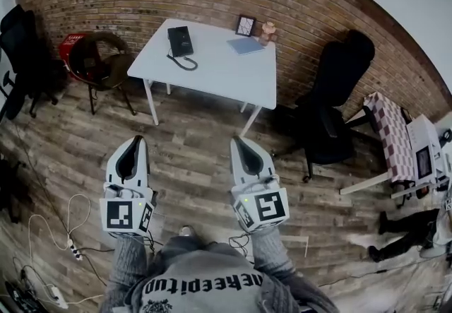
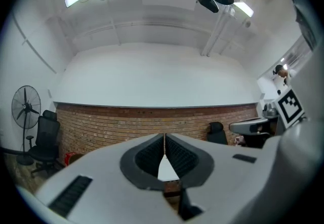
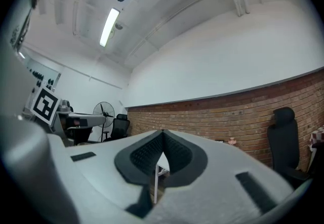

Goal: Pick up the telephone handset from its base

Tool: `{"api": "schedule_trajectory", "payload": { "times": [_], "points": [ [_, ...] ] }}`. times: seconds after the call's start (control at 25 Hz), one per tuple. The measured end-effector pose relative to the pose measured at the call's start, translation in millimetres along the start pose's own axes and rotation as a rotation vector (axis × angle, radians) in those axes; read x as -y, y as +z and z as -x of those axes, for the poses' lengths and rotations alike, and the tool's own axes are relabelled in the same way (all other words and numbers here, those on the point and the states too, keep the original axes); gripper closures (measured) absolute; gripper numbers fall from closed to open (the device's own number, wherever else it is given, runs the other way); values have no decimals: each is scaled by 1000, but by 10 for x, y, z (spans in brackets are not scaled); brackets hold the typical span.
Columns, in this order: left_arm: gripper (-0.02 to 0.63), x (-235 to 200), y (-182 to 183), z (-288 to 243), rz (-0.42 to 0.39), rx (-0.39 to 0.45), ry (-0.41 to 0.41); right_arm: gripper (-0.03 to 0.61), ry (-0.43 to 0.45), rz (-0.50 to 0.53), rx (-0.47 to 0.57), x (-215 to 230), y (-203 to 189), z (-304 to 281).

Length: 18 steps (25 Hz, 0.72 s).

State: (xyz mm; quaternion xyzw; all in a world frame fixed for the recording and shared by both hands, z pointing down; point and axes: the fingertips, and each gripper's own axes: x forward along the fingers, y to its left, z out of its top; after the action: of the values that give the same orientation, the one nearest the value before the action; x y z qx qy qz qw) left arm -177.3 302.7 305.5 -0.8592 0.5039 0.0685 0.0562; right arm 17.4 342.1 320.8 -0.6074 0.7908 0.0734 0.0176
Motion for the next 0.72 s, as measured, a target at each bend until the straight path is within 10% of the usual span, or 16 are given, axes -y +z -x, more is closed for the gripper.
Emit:
{"api": "schedule_trajectory", "payload": {
  "times": [0.72],
  "points": [
    [601, -487, -311, -909, 8, 1, -18, 574, -16, 7, 6, 316, -275, -1005]
  ]
}}
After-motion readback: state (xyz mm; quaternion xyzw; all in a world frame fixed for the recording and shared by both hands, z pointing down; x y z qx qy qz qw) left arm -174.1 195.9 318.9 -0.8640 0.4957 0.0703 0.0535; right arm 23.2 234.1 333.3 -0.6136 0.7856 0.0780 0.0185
